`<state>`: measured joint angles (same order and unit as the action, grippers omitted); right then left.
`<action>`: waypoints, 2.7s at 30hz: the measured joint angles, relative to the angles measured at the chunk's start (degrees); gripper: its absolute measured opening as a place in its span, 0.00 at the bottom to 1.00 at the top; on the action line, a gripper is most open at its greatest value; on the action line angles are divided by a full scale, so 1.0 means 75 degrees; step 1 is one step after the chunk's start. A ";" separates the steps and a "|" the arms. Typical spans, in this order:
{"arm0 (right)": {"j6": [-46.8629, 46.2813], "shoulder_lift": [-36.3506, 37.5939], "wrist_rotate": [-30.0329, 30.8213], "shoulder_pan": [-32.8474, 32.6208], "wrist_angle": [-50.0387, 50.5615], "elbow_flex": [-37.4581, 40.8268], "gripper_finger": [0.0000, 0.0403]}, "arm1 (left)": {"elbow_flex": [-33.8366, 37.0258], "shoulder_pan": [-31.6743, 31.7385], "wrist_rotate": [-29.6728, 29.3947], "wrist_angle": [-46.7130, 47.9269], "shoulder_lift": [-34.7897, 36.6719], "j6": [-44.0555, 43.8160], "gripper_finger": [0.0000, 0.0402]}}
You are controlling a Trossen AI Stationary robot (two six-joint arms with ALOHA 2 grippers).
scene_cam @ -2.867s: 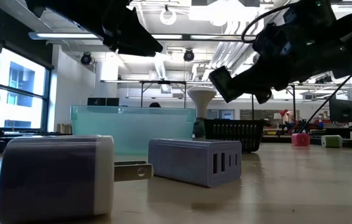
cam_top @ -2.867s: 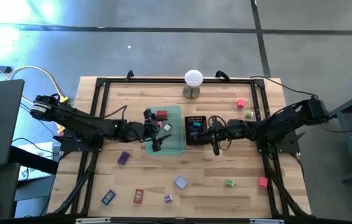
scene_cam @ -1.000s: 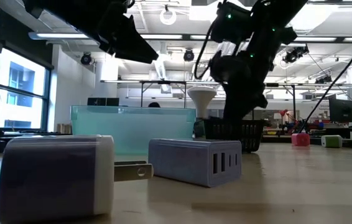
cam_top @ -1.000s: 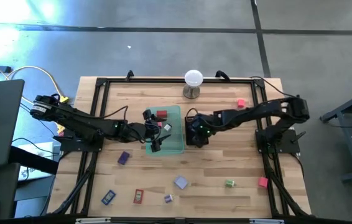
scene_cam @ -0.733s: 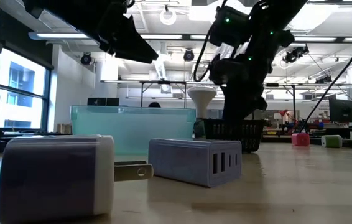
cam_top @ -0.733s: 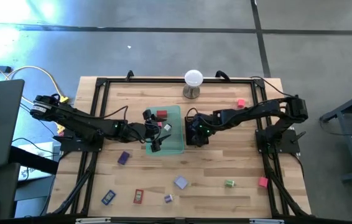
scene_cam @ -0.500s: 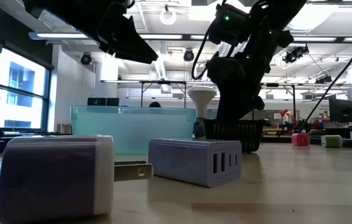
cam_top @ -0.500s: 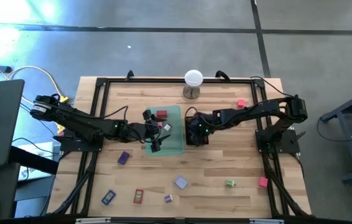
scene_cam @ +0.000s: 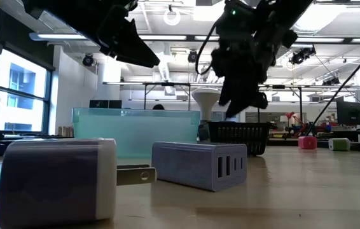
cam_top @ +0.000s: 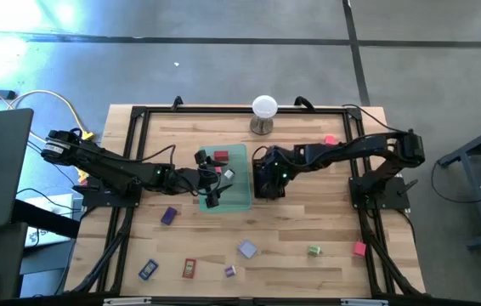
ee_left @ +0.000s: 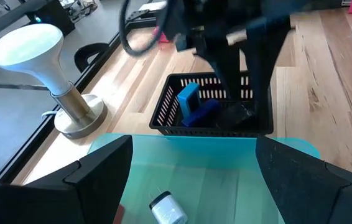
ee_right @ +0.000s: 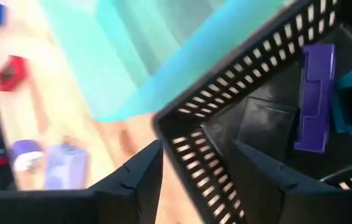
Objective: Pick & Place Office items
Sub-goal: Put the green charger adapter into the blue bin
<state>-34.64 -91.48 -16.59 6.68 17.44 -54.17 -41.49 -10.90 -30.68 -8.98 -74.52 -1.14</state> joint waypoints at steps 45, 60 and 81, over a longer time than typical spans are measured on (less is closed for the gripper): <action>0.1849 0.1678 0.1006 -0.0591 0.1013 0.0003 0.40 | 0.0002 0.0001 0.0081 0.0663 0.0003 -0.0426 0.82; 0.1712 0.1698 0.2274 -0.0461 0.3208 0.0003 0.65 | 0.0002 0.0000 0.0093 0.0742 0.0003 -0.0455 0.82; 0.1414 0.1640 0.5024 0.1381 0.6864 0.0003 0.65 | 0.0002 0.0000 0.0102 0.0878 0.0003 -0.0511 0.82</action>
<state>-24.03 -79.18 21.09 17.04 68.92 -54.15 -41.47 -10.90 -29.91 -2.40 -74.50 -4.98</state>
